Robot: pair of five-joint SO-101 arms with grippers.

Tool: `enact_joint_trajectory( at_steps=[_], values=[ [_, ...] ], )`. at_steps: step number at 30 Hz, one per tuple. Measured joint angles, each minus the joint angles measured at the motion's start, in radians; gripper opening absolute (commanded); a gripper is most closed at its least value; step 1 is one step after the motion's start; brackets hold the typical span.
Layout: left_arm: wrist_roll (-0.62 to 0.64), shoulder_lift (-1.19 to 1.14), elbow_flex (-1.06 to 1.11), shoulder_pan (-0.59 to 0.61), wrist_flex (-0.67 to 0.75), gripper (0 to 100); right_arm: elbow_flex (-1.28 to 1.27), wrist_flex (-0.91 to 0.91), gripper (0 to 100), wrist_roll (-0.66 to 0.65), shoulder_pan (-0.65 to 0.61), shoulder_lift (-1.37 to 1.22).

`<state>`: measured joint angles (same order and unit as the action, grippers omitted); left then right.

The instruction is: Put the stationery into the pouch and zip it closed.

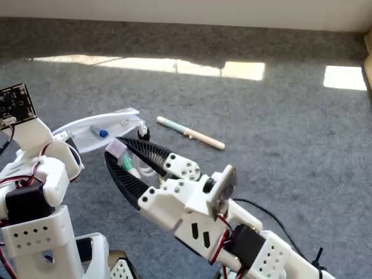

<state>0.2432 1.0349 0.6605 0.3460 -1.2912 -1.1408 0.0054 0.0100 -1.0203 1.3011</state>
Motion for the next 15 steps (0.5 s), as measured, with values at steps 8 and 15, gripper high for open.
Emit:
enact_joint_trajectory(
  at_steps=[8,15],
  values=[
    [0.000,0.000,0.002,-0.005,0.000,1,-0.032,-0.333,6.9,-0.029,-0.008,-0.256],
    [0.000,-0.003,0.002,-0.006,0.000,1,-0.032,-0.595,6.9,-0.029,0.006,-0.543]
  ],
)
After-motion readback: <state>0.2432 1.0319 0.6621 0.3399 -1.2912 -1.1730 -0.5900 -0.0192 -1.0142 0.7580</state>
